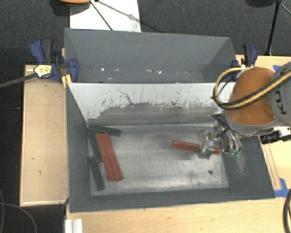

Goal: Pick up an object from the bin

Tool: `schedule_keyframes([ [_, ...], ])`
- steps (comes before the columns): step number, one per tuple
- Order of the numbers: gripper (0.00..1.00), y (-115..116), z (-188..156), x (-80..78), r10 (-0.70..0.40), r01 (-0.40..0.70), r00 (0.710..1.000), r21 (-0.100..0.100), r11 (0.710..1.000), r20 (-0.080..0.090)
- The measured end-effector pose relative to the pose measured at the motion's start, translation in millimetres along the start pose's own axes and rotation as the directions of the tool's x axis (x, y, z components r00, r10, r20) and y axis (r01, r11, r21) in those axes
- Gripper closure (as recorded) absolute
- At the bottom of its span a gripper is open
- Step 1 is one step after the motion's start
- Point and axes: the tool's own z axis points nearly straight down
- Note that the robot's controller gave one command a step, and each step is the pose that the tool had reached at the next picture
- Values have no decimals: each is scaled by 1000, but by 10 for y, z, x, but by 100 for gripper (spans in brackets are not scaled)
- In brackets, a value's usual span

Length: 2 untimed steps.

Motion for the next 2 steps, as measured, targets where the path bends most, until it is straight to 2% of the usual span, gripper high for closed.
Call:
schedule_keyframes([
  [2, 100, -1, -396, 9, -3, 3, 1000, 0, 1000, -4],
])
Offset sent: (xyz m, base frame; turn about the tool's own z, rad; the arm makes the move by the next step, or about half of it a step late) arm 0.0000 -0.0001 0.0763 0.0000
